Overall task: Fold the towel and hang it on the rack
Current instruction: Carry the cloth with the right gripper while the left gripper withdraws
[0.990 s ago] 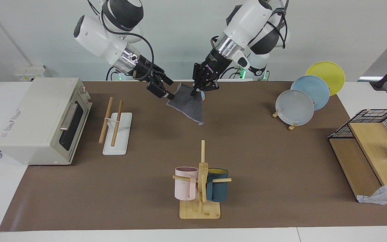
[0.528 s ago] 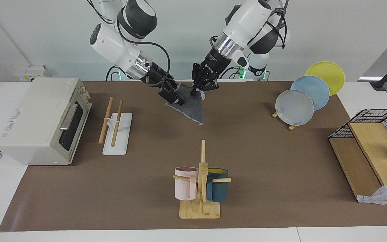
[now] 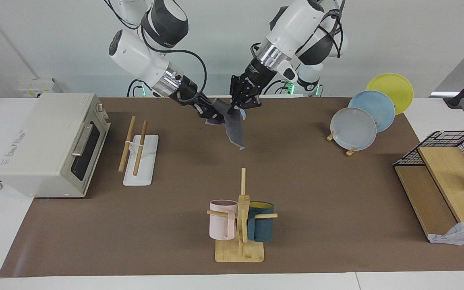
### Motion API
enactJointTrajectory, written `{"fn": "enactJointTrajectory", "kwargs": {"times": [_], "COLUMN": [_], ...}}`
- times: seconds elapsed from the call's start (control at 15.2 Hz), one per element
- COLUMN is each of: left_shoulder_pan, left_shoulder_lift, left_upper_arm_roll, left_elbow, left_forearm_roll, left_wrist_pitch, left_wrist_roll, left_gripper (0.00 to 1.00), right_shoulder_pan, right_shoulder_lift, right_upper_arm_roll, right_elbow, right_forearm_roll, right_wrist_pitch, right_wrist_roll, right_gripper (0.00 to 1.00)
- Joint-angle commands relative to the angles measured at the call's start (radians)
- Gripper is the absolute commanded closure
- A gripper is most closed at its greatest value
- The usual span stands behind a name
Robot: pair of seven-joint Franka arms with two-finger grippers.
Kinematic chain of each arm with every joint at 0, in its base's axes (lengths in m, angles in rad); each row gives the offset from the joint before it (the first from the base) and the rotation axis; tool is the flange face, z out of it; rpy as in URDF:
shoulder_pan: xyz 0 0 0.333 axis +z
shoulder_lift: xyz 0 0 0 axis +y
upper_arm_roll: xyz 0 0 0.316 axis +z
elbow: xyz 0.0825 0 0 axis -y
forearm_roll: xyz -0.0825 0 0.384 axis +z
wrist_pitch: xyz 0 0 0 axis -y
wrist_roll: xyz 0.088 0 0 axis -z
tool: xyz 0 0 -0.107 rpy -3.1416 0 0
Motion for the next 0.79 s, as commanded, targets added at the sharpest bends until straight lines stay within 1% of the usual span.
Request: {"fn": "enactJointTrajectory", "kwargs": {"times": [0.0,0.07,0.26,0.33,0.4,0.46,0.53,0.59,0.73], "left_shoulder_pan": [-0.013,-0.013,-0.01,-0.007,-0.002,0.001,0.004,0.016,0.054], "left_shoulder_lift": [-0.045,-0.045,-0.048,-0.047,-0.048,-0.048,-0.05,-0.052,-0.059], "left_upper_arm_roll": [0.011,0.011,0.014,0.014,0.014,0.014,0.015,0.018,0.018], "left_elbow": [-0.055,-0.055,-0.055,-0.055,-0.055,-0.055,-0.064,-0.073,-0.084], "left_forearm_roll": [-0.013,-0.01,-0.01,-0.007,-0.007,-0.007,-0.007,-0.007,-0.007], "left_wrist_pitch": [0.022,0.019,0.013,0.011,0.008,0.005,0.005,0.005,-0.019], "left_wrist_roll": [0.005,0.012,0.029,0.032,0.055,0.08,0.101,0.133,0.218], "left_gripper": [0.97,0.01,0.0,0.0,0.0,0.0,0.0,0.0,0.0], "right_shoulder_pan": [-0.002,-0.002,-0.003,-0.002,-0.003,-0.013,-0.017,-0.034,-0.103], "right_shoulder_lift": [-0.002,-0.003,-0.003,-0.003,-0.005,-0.004,-0.002,-0.005,-0.01], "right_upper_arm_roll": [-0.001,-0.001,-0.001,-0.002,-0.004,-0.004,-0.004,-0.005,-0.007], "right_elbow": [-0.01,-0.013,-0.013,-0.013,-0.013,-0.005,-0.002,-0.004,-0.01], "right_forearm_roll": [0.028,0.028,0.019,-0.002,-0.077,-0.184,-0.264,-0.319,-0.386], "right_wrist_pitch": [-0.002,-0.002,-0.005,-0.024,-0.056,-0.088,-0.113,-0.129,-0.183], "right_wrist_roll": [-0.039,-0.046,-0.066,-0.11,-0.208,-0.286,-0.336,-0.397,-0.572], "right_gripper": [1.0,1.0,1.0,1.0,1.0,1.0,1.0,1.0,1.0]}}
